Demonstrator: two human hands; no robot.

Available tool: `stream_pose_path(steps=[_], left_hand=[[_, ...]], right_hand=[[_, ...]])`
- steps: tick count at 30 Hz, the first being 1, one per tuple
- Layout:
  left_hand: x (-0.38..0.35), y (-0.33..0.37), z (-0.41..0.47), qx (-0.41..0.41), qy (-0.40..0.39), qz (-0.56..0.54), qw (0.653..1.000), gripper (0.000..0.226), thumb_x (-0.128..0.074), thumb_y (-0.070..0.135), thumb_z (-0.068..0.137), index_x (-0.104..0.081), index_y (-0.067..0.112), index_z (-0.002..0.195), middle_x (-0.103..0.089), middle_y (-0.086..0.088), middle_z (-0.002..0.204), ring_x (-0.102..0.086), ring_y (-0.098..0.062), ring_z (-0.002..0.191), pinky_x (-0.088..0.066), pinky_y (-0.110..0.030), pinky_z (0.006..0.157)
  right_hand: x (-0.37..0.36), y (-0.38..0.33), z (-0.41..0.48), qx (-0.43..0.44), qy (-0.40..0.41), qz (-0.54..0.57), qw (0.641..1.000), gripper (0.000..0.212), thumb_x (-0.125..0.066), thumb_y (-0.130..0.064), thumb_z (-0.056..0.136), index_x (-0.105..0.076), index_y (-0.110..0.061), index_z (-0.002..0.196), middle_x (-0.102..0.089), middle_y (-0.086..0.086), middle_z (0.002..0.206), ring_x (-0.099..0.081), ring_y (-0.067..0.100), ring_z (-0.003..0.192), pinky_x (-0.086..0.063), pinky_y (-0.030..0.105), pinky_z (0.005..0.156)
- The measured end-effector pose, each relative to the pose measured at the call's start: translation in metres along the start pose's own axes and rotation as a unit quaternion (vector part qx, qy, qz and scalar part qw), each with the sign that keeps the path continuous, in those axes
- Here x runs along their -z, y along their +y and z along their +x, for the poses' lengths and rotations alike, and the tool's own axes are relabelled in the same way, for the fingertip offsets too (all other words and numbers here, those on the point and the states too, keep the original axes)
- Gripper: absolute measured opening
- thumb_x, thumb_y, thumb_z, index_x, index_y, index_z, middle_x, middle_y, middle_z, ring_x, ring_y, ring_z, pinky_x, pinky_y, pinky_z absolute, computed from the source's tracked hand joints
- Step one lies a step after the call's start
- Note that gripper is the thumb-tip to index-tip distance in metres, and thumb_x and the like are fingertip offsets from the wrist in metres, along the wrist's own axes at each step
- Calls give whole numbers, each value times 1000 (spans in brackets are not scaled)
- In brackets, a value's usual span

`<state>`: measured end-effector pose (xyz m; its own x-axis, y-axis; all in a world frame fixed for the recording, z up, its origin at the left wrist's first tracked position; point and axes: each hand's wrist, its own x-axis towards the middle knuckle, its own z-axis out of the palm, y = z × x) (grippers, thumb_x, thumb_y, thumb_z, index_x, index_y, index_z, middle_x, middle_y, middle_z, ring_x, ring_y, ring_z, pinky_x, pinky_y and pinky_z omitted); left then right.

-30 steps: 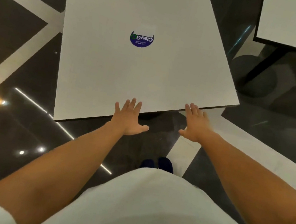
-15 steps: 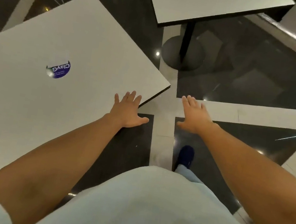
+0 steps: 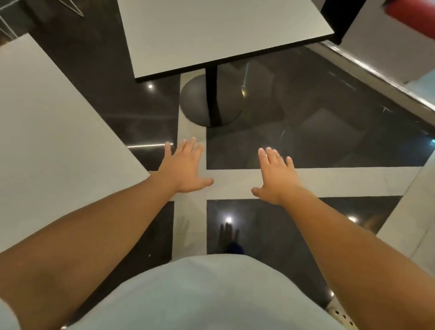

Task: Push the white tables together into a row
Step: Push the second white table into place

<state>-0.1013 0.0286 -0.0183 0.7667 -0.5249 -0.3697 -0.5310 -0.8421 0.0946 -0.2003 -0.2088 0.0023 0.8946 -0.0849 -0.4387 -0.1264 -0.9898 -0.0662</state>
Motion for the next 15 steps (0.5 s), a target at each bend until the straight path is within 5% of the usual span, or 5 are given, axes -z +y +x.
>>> stream_pose_path(steps=[15], left_hand=[[69,40,185,34,20,3,999,99,-50,69,85,-7,18,158,-4,-10,166,-4,-31,152,-5,-61,119]], right_hand=[[63,112,153,27,17,0,999,103,-64,-47,90,7,-13,157,2,11,166,4,28,153,-3,50,121]])
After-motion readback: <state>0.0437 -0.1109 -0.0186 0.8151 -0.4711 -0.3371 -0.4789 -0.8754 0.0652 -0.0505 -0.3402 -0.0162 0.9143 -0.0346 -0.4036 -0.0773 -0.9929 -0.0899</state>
